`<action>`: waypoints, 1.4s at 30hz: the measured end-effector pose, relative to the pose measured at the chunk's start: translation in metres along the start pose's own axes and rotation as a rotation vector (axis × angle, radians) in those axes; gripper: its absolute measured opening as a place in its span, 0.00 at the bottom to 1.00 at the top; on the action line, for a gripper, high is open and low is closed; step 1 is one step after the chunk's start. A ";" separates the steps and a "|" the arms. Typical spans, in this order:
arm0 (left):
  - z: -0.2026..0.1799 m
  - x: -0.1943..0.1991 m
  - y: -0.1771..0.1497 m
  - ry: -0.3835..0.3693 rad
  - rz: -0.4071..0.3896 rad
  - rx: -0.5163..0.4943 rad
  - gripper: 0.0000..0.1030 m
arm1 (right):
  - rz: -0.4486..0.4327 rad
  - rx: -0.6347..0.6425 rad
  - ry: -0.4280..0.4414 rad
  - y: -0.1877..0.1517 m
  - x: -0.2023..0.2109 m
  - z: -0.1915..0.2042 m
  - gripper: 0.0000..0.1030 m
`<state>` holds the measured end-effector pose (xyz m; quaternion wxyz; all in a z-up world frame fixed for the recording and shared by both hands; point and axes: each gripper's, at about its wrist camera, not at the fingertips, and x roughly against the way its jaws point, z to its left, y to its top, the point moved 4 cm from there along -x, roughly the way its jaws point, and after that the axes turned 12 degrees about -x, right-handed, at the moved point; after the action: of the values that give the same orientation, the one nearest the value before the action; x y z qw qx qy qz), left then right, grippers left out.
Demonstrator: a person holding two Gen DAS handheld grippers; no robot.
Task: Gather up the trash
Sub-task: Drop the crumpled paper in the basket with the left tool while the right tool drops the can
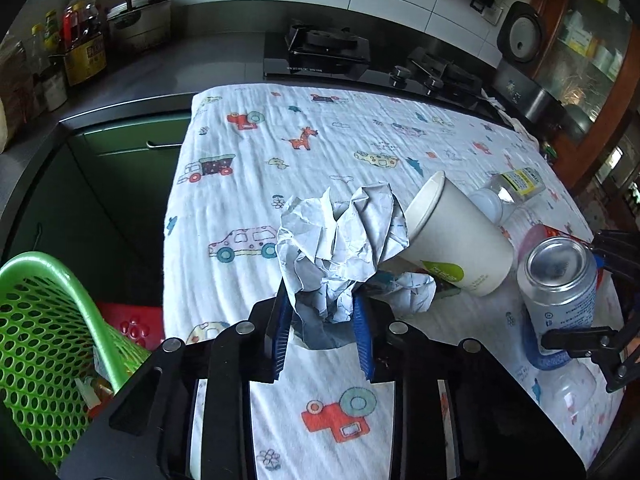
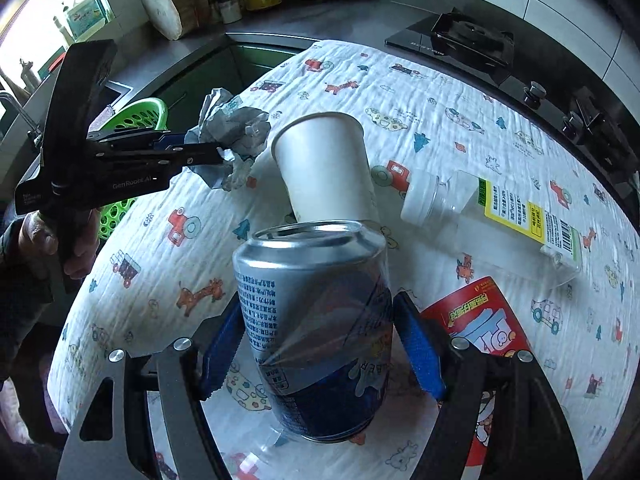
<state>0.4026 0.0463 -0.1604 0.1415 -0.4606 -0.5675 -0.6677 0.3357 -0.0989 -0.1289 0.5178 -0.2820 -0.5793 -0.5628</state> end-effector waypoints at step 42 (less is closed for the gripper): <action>0.184 0.129 -0.159 0.377 0.080 0.288 0.69 | -0.100 0.149 0.238 0.092 -0.015 0.243 0.69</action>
<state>0.3038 0.3036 -0.1726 0.3356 -0.3250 -0.6015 -0.6480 0.3552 0.1531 -0.0685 0.5736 -0.1447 -0.5672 -0.5730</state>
